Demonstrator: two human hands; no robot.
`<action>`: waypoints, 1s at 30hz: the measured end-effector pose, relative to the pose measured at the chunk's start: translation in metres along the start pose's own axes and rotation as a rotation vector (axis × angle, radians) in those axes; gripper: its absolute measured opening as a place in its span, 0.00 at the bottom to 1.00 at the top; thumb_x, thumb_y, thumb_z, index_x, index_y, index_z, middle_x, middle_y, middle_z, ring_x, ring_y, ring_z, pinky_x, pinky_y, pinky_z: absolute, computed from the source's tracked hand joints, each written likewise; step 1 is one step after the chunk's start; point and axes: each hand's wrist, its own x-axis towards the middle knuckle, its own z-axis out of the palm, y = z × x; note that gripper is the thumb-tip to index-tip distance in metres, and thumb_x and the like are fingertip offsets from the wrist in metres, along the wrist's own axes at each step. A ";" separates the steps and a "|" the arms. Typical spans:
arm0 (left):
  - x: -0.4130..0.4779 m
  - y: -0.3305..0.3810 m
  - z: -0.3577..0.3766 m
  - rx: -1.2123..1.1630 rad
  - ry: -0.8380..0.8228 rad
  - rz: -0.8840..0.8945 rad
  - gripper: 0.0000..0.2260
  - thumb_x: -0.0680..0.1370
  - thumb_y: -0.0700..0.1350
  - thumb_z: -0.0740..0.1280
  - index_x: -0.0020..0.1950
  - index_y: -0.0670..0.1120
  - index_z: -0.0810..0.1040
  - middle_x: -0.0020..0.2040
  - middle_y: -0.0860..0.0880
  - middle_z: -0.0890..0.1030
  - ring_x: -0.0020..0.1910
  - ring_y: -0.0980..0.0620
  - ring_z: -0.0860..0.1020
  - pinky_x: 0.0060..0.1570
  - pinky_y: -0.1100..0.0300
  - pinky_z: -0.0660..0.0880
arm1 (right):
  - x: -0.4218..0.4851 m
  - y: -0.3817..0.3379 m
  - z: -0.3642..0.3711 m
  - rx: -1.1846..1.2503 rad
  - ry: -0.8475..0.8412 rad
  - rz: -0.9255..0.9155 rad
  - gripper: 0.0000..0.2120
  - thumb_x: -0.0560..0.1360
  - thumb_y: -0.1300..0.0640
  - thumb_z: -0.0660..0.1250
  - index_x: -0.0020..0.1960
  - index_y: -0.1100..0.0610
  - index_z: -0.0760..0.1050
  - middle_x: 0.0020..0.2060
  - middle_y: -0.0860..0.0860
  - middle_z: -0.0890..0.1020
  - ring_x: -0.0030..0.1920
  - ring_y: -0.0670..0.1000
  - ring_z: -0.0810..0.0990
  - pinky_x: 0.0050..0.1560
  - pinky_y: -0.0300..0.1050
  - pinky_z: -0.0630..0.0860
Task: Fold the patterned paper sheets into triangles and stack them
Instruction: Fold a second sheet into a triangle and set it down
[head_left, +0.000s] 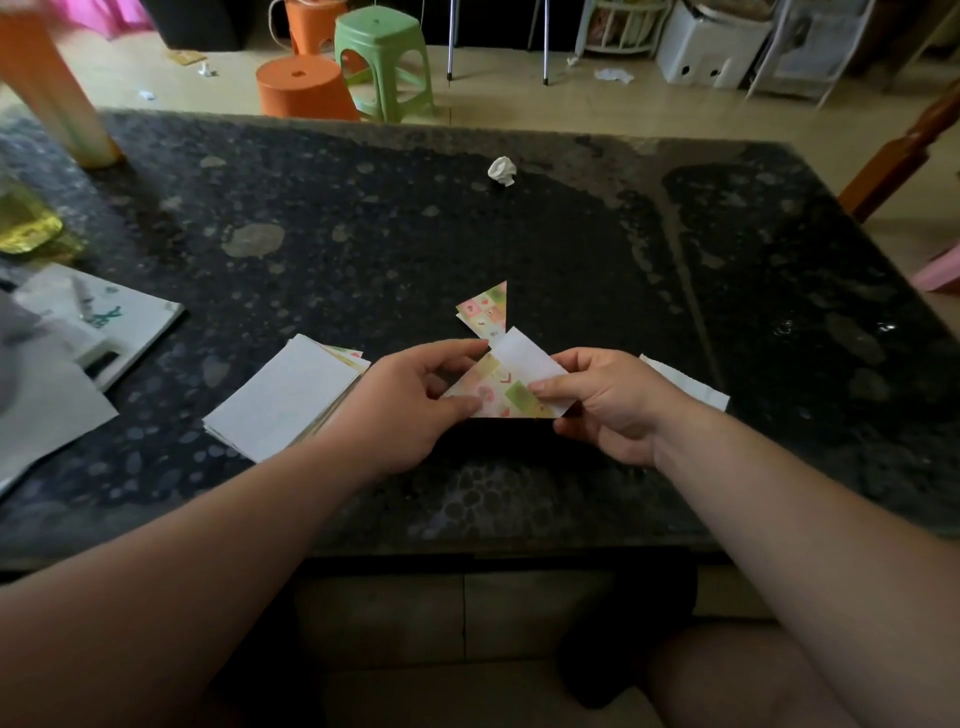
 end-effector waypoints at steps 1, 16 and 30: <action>0.001 -0.001 0.000 -0.002 -0.007 0.007 0.24 0.75 0.43 0.76 0.65 0.66 0.78 0.54 0.61 0.84 0.50 0.55 0.84 0.56 0.51 0.81 | 0.000 -0.001 0.000 0.018 -0.005 0.007 0.10 0.76 0.65 0.73 0.56 0.59 0.79 0.46 0.56 0.88 0.44 0.53 0.88 0.32 0.40 0.78; -0.001 0.016 0.000 0.120 -0.144 -0.118 0.04 0.74 0.48 0.78 0.47 0.55 0.85 0.55 0.56 0.84 0.53 0.55 0.81 0.57 0.55 0.79 | 0.005 0.004 0.001 -0.055 0.049 0.009 0.05 0.76 0.62 0.75 0.48 0.60 0.79 0.49 0.61 0.86 0.44 0.56 0.88 0.42 0.47 0.85; -0.006 0.000 0.000 0.901 -0.350 0.349 0.17 0.78 0.39 0.66 0.61 0.57 0.79 0.68 0.59 0.72 0.70 0.56 0.66 0.64 0.62 0.59 | -0.004 0.015 0.012 -0.601 0.183 -0.003 0.18 0.77 0.61 0.74 0.59 0.50 0.68 0.48 0.53 0.81 0.34 0.49 0.87 0.28 0.40 0.76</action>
